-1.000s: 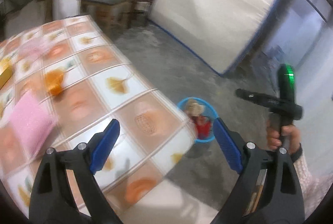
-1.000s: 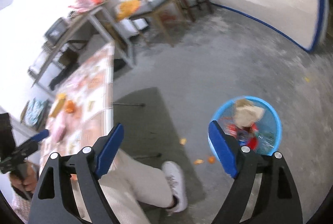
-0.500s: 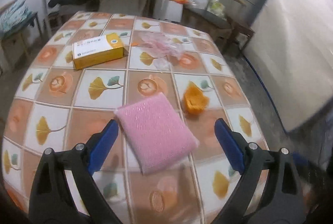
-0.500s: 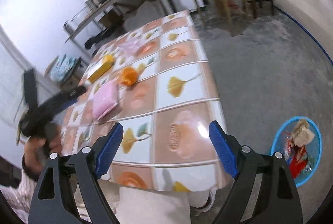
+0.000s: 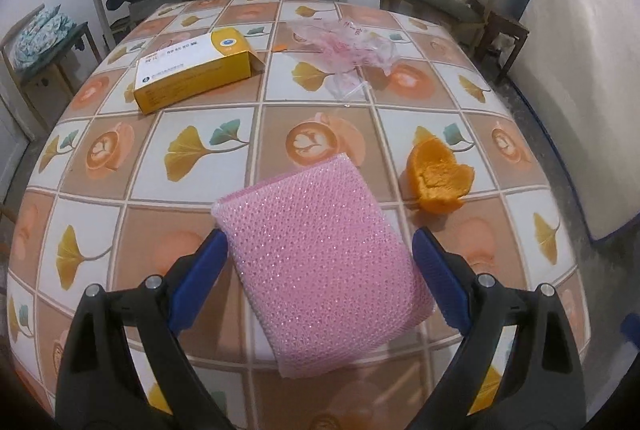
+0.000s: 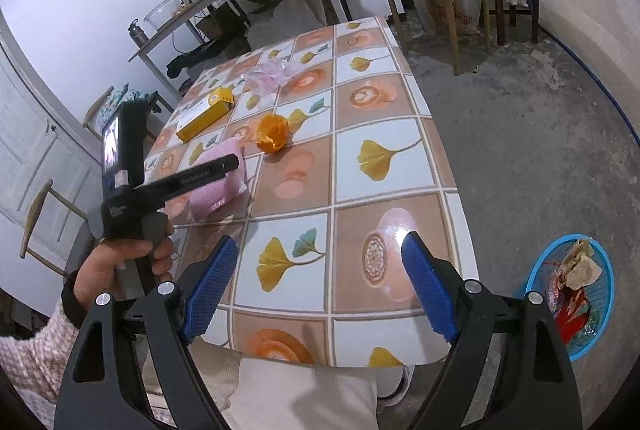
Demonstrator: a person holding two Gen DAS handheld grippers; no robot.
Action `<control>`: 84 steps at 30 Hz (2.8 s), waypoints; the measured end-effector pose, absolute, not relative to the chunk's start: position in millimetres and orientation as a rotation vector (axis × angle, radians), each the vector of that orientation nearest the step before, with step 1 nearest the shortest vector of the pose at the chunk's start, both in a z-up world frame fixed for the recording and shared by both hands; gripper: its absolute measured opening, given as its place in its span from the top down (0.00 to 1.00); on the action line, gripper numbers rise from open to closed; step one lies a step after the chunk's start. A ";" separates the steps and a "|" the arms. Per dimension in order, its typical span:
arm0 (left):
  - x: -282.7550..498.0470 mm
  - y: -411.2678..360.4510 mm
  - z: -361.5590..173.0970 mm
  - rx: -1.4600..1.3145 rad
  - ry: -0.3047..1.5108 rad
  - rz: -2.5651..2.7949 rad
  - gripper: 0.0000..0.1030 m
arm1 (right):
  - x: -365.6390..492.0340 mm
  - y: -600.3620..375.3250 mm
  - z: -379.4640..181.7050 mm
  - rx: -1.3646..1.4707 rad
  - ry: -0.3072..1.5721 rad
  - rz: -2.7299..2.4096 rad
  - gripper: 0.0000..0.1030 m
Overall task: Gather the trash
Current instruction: 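Move both grippers back to the table toward the pink sponge and orange peel, then grasp the orange peel with the right gripper while the left gripper nears the pink sponge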
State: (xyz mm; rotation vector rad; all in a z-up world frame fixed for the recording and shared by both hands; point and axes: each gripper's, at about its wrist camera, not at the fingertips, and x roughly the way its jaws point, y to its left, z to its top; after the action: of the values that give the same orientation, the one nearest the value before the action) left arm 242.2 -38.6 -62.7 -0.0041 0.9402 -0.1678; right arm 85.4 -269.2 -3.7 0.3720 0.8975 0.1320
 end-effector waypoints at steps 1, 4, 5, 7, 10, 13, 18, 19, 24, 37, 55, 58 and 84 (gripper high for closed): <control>242.2 -35.9 -62.8 -0.001 0.938 -0.171 0.13 | 86.6 -267.6 -2.6 0.370 0.895 0.132 0.20; 241.2 -29.4 -61.8 -0.005 0.938 -0.177 0.14 | 92.0 -262.8 0.1 0.368 0.890 0.136 0.20; 240.9 -25.7 -62.0 -0.010 0.940 -0.184 0.14 | 93.4 -261.5 0.7 0.368 0.890 0.138 0.20; 239.8 -20.1 -61.6 -0.016 0.940 -0.197 0.16 | 96.8 -257.7 1.6 0.365 0.891 0.142 0.20; 238.7 -11.1 -61.0 -0.026 0.943 -0.220 0.17 | 103.5 -249.9 2.0 0.358 0.897 0.150 0.20; 235.9 0.1 -60.8 -0.044 0.946 -0.252 0.20 | 109.8 -241.3 4.4 0.346 0.901 0.159 0.20; 228.1 23.1 -58.6 -0.071 0.938 -0.302 0.37 | 122.4 -226.5 9.5 0.318 0.904 0.177 0.20; 227.3 27.9 -58.6 -0.079 0.942 -0.314 0.40 | 126.5 -223.0 10.3 0.315 0.906 0.183 0.20; 221.6 46.9 -62.6 -0.107 0.952 -0.352 0.43 | 155.1 -211.3 8.5 0.338 0.922 0.225 0.20; 206.7 69.5 -66.8 -0.111 0.951 -0.399 0.42 | 258.1 -220.3 -43.1 0.469 1.032 0.150 0.45; 199.2 75.6 -68.0 -0.101 0.957 -0.418 0.31 | 286.6 -184.2 -64.2 0.224 1.066 0.119 0.91; 197.8 74.9 -68.4 -0.116 0.979 -0.428 0.28 | 277.8 -185.4 -60.2 0.217 1.055 0.117 0.92; 195.4 26.5 -61.3 0.040 1.037 -0.324 0.16 | 150.4 -210.2 -55.2 0.310 1.004 0.099 0.92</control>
State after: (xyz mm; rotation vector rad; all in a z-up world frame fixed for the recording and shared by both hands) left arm 195.4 26.5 -61.3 0.0400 1.0371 -0.3235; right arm 150.4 -210.2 -55.2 0.3099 1.0040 0.0993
